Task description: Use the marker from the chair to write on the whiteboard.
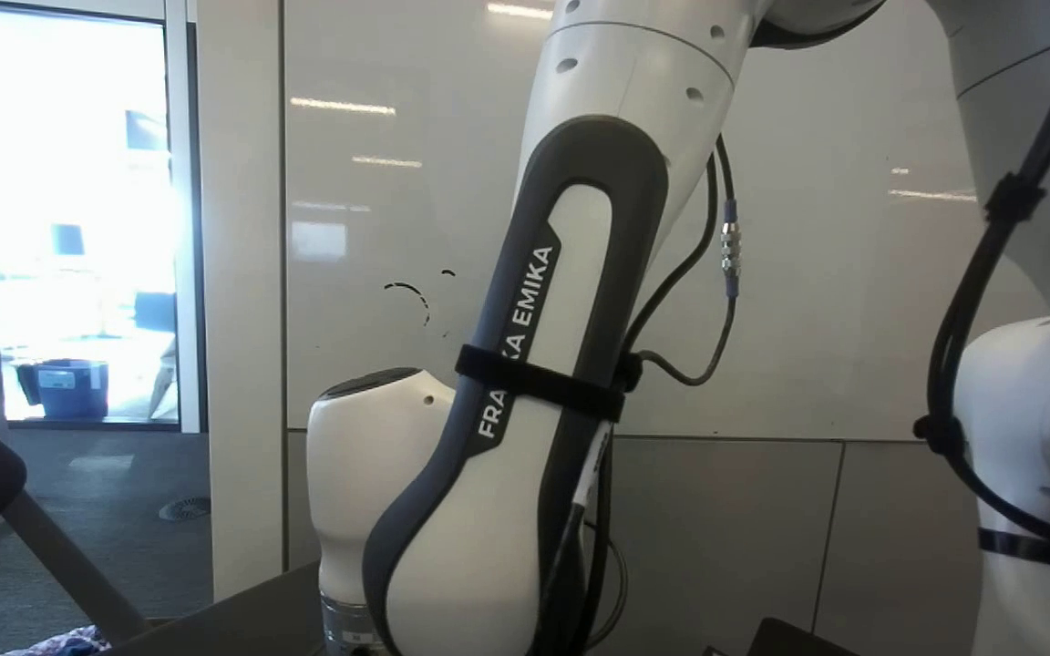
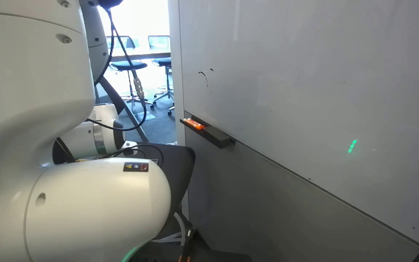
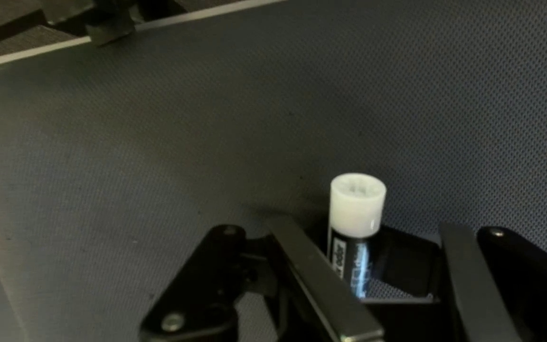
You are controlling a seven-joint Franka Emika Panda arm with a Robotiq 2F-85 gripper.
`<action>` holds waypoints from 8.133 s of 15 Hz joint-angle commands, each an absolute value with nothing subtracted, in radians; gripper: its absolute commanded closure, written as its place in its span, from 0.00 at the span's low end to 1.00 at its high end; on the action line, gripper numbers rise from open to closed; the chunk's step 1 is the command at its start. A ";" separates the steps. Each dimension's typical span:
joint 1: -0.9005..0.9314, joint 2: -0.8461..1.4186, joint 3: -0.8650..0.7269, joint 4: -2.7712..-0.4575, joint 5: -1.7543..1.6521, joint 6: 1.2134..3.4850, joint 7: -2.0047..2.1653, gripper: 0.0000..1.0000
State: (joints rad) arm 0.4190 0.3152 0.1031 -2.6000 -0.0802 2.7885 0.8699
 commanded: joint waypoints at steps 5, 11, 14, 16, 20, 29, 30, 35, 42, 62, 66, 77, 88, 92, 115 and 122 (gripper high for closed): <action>0.521 0.307 0.026 -2.589 -0.260 2.720 0.994 0.47; 0.546 0.300 0.042 -2.593 -0.352 2.695 1.076 0.01; 0.559 0.286 0.053 -2.596 -0.371 2.681 1.103 0.00; 0.562 0.277 0.056 -2.597 -0.378 2.679 1.114 0.00; 0.557 0.259 0.050 -2.595 -0.395 2.682 1.127 0.01; 0.490 0.248 0.053 -2.580 -0.411 2.685 1.101 0.30; 0.481 0.246 0.055 -2.581 -0.406 2.686 1.096 0.36; 0.452 0.246 0.050 -2.585 -0.409 2.693 1.088 0.75; 0.430 0.226 0.058 -2.599 -0.399 2.694 1.072 0.89; 0.124 -0.394 0.153 -2.576 -0.211 2.123 0.638 0.90; 0.079 -0.354 0.176 -2.501 -0.221 2.158 0.646 0.90; -0.004 -0.209 0.162 -2.210 -0.235 2.140 0.684 0.90; -0.037 -0.096 0.088 -2.020 -0.255 2.144 0.681 0.90; -0.037 -0.048 0.061 -1.951 -0.248 2.132 0.677 0.90; -0.040 0.018 -0.005 -1.919 -0.283 2.150 0.748 0.91; 0.022 0.062 0.019 -1.860 -0.363 2.156 0.741 0.91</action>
